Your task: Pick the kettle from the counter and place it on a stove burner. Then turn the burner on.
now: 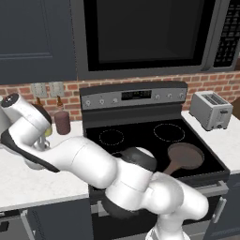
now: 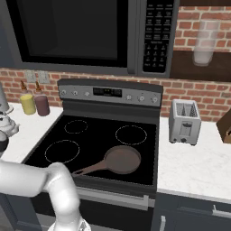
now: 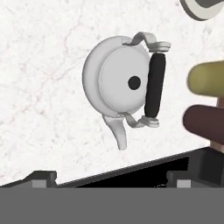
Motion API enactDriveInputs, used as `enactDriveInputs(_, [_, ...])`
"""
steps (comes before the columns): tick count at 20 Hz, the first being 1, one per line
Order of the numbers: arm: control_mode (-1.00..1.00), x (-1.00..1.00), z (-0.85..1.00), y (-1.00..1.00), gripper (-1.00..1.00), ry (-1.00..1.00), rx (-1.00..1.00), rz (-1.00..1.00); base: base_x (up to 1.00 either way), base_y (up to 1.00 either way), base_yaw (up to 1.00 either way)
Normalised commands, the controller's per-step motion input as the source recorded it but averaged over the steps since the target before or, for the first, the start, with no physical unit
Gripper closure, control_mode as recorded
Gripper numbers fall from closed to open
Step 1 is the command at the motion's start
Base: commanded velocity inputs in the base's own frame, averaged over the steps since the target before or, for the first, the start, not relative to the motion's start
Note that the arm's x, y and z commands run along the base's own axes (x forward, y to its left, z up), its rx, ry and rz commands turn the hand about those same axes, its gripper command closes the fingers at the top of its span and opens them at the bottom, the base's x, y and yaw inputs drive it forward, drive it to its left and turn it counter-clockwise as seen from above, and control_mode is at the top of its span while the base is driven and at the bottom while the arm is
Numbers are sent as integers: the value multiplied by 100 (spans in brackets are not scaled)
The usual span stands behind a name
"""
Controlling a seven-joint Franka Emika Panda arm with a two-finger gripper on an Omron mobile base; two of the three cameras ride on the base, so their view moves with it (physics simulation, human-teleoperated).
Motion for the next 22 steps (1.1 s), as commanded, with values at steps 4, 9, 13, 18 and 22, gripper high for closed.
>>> enactDriveInputs(4, [-100,22,-9,25,-100,10,-2,0,0,0,0])
enactDriveInputs(9, [-100,39,-37,35,-100,15,-6,0,0,0,0])
enactDriveInputs(13, [-100,44,-33,38,-100,12,-11,0,0,0,0])
enactDriveInputs(18, [-100,43,-33,32,100,6,-14,0,0,0,0])
enactDriveInputs(22, [-100,27,-18,16,100,1,-8,0,0,0,0])
